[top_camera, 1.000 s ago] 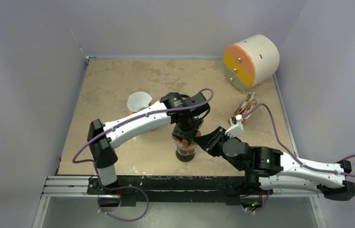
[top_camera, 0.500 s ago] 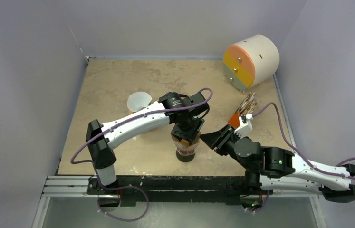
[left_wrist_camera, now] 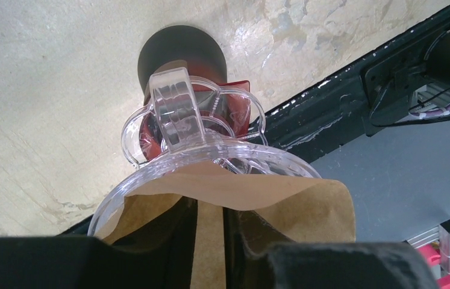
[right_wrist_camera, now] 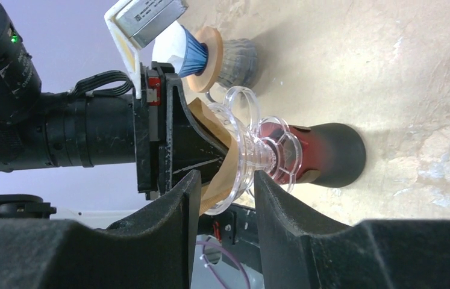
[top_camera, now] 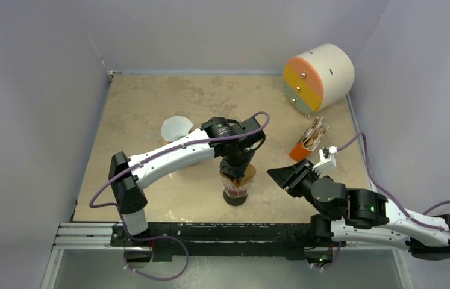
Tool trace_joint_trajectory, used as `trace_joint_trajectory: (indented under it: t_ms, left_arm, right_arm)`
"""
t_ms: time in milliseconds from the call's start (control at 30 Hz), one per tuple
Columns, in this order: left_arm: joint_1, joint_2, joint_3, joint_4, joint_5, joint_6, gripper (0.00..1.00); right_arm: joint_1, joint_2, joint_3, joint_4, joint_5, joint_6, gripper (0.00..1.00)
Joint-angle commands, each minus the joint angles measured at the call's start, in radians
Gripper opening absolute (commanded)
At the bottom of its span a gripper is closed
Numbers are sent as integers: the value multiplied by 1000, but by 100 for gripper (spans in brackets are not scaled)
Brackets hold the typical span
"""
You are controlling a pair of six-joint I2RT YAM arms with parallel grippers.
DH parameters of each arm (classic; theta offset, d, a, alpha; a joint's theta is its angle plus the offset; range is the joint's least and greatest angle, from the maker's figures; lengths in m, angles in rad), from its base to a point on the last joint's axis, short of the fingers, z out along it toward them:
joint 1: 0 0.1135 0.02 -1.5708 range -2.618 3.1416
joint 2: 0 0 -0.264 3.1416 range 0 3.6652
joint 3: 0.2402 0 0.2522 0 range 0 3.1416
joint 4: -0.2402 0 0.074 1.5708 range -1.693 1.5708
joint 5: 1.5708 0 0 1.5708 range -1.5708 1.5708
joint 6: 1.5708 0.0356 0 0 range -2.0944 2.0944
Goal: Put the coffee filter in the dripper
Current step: Place the coffee filter in the coffee dripper, then reset both arms
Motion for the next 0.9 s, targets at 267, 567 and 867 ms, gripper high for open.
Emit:
trace_joint_trajectory:
  t_ms: [267,567,867]
  left_arm:
    - [0,-30,62,-14,0,29,0]
    - [0,-64,141,-47,-33,60,0]
    - [1,-135,219,-54,-47,126,0]
  right_arm:
    - [4,-18,25,-50,43,1,40]
    - [4,21,68,-73,54,-117,40]
    - [4,87,161,-115,113,-307,39]
